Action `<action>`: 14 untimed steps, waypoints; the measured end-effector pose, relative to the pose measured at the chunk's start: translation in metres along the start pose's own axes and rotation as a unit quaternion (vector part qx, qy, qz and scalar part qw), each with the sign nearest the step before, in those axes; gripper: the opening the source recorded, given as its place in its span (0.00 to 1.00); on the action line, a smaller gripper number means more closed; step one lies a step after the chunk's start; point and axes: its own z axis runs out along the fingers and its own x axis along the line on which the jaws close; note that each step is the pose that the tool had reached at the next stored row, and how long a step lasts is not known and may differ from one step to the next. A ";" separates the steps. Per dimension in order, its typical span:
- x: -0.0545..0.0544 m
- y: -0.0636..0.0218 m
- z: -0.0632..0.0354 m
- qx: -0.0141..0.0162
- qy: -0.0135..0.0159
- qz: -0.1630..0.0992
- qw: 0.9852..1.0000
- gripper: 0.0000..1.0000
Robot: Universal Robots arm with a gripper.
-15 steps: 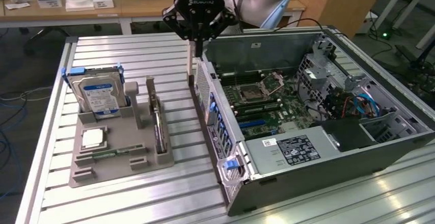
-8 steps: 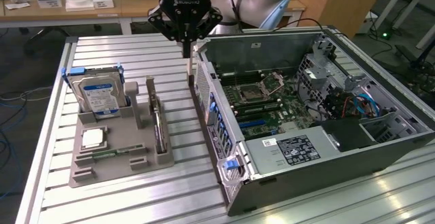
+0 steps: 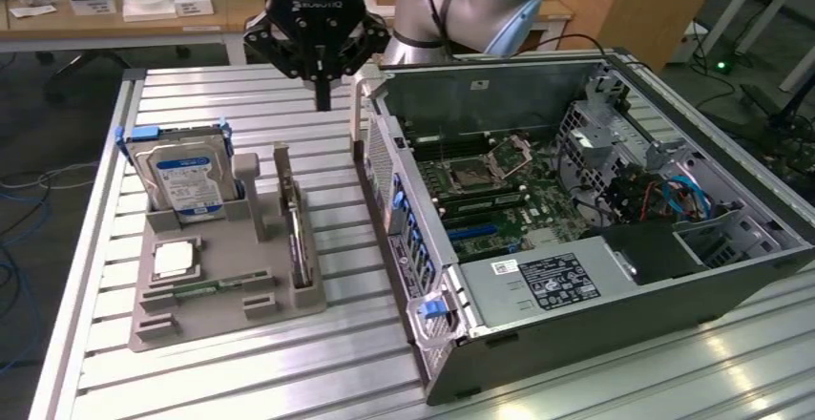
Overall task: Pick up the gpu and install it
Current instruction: 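Reach for the gpu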
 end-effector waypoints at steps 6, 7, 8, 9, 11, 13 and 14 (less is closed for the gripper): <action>0.021 -0.0016 -0.0006 0.000 0.000 0.000 1.000 0.11; 0.024 -0.0018 -0.0006 0.000 0.000 0.000 1.000 0.11; 0.028 -0.0021 -0.0007 0.000 0.000 0.000 1.000 0.11; 0.031 -0.0023 -0.0008 0.000 0.000 0.000 1.000 0.11; 0.038 -0.0028 -0.0011 0.000 0.000 0.000 1.000 0.11; 0.045 -0.0034 -0.0012 0.000 0.000 0.000 1.000 0.11; 0.048 -0.0036 -0.0013 0.000 0.000 0.000 1.000 0.11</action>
